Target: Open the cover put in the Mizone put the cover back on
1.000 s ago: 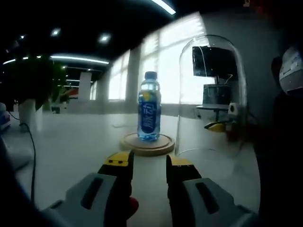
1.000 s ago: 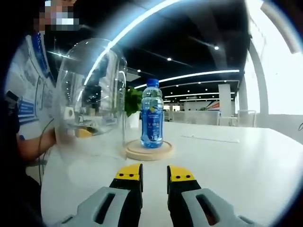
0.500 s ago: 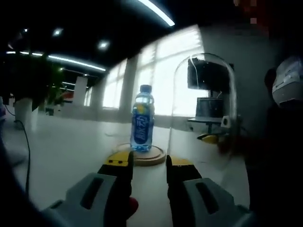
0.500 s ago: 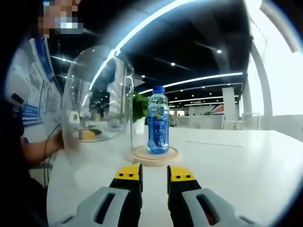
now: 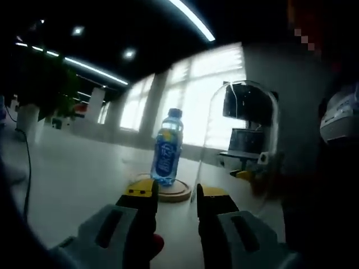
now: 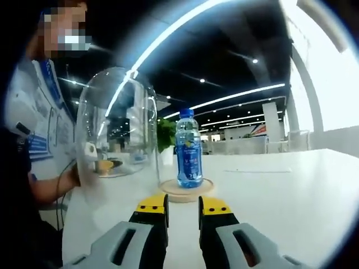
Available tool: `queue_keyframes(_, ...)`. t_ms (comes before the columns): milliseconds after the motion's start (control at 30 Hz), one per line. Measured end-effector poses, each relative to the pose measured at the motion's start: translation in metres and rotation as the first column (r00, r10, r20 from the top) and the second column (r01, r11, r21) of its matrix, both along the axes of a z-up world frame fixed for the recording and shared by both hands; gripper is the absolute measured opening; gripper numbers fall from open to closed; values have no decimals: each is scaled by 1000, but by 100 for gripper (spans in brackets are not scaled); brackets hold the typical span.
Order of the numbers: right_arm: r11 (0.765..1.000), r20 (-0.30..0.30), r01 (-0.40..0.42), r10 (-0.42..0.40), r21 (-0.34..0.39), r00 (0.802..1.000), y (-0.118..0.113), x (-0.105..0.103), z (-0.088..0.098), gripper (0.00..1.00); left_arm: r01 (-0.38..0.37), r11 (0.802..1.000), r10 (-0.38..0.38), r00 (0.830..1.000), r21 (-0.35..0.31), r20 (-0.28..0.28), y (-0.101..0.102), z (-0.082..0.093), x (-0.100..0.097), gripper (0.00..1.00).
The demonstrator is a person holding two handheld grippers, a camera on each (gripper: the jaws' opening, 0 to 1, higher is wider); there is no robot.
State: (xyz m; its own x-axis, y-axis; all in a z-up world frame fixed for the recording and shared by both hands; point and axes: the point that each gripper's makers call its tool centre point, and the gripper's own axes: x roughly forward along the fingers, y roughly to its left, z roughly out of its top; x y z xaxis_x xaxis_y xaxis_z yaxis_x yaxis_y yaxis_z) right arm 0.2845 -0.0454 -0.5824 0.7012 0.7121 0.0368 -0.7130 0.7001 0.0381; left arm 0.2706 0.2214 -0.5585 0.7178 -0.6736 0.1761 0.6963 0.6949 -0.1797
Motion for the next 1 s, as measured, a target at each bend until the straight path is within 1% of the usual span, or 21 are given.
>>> queue_keyframes(133, 1000, 10, -3, 3, -13, 1000, 1, -1, 0, 15, -1, 1000, 1, 1000, -2, -4, 1, 0, 1, 22)
queue_keyframes(200, 1000, 12, -2, 2, -14, 1000, 1, -1, 1, 15, -29, 1000, 29, 1000, -7, 1, 5, 2, 3, 22)
queue_keyframes(300, 1000, 5, -14, 14, -6, 1000, 2, -4, 1, 15, -33, 999, 33, 999, -20, -10, 8, 4, 4, 22)
queue_keyframes(367, 1000, 4, -26, 26, 4, 1000, 1, -7, 3, 15, -39, 999, 39, 999, -19, -3, 8, 7, 4, 22)
queue_keyframes(467, 999, 4, -41, 41, 31, 999, 0, -10, 8, 16, -28, 999, 28, 1000, -15, 7, 7, 12, 1, 22)
queue_keyframes(500, 998, 5, -45, 45, 33, 999, 0, -10, 9, 17, -22, 1000, 22, 1000, -7, 8, 6, 13, 0, 22)
queue_keyframes(533, 998, 8, -53, 53, 30, 999, 1, -11, 9, 17, -27, 1000, 26, 1000, 14, 15, 6, 14, -1, 22)
queue_keyframes(567, 997, 14, -69, 69, 14, 997, 2, -13, 9, 18, -49, 998, 46, 998, 45, 50, 8, 18, 0, 22)
queue_keyframes(633, 996, 37, -87, 87, -7, 996, 4, -17, 12, 19, -37, 998, 35, 998, 44, 44, 6, 24, -3, 22)
queue_keyframes(667, 995, 39, -102, 103, -16, 994, 6, -19, 14, 20, -17, 999, 15, 999, 49, 45, 4, 26, -6, 23)
queue_keyframes(700, 993, 43, -117, 118, -22, 992, 8, -20, 16, 21, -2, 998, -1, 999, 61, 47, 1, 28, -8, 25)
queue_keyframes(800, 986, 64, -159, 162, -50, 985, 14, -24, 24, 25, 10, 994, -19, 997, 112, 73, -5, 33, -12, 29)
queue_keyframes(867, 982, 67, -182, 186, -57, 980, 17, -26, 27, 26, 33, 990, -42, 997, 134, 60, -9, 33, -14, 30)
queue_keyframes(933, 977, 68, -206, 210, -62, 975, 21, -28, 31, 28, 43, 989, -51, 997, 145, 52, -11, 35, -15, 31)
queue_keyframes(1000, 969, 72, -239, 243, -60, 967, 25, -31, 36, 30, 29, 987, -38, 997, 158, 60, -10, 39, -15, 30)
